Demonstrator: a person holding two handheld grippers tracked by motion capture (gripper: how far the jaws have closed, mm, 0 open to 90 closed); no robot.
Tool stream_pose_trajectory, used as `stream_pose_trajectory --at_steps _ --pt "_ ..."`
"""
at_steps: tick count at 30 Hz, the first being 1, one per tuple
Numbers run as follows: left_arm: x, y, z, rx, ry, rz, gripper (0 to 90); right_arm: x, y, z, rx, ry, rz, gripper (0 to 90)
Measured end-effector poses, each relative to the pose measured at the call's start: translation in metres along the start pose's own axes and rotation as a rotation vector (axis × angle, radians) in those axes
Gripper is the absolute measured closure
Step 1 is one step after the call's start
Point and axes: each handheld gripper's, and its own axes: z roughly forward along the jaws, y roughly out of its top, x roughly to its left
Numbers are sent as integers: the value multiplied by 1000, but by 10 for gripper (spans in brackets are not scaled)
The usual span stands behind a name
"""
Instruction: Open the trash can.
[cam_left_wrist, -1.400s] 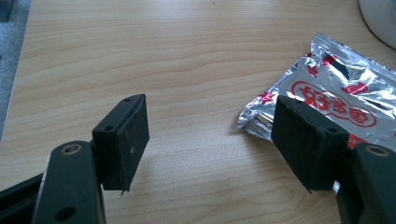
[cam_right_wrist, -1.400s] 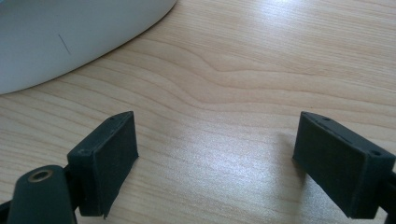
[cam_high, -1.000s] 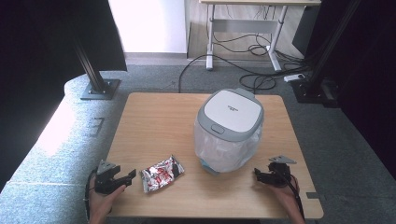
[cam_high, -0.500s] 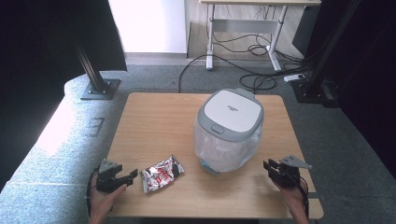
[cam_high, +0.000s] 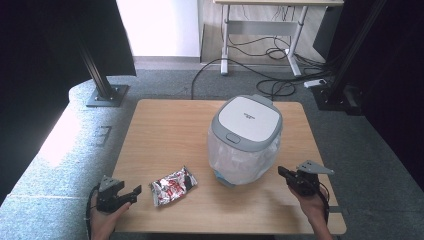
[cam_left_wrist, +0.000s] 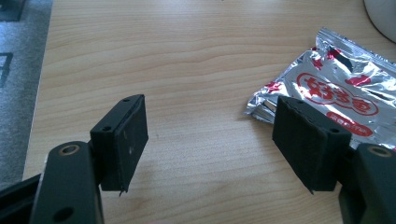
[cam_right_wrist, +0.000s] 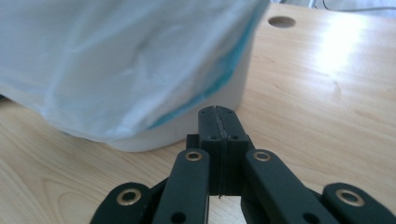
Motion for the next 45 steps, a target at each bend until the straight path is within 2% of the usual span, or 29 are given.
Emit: stream_pose_trajectory --at_steps 8,13,18,19,25,28,34,38,45 --pt "-3 0 5 15 -8 12 271 14 16 -11 -30 52 -20 899" --pt "-3 0 5 16 -13 18 272 22 32 -28 -80 73 -24 899" --pt "-4 1 5 8 -16 17 272 23 39 -41 -113 89 -18 898" --pt "-4 1 5 9 -17 18 272 23 43 -47 -123 104 -21 899" --pt "-7 2 6 14 -13 28 272 26 50 -56 -144 115 -42 898" --pt "-10 2 7 13 -15 30 271 28 56 -65 -177 135 -35 897" --pt "-11 2 9 22 -17 38 271 31 66 -69 -192 149 -47 897" --pt "-13 3 8 16 -23 44 271 32 75 -70 -222 168 -31 897" --pt "-16 3 11 30 -30 60 271 39 85 -62 -203 181 -41 879"
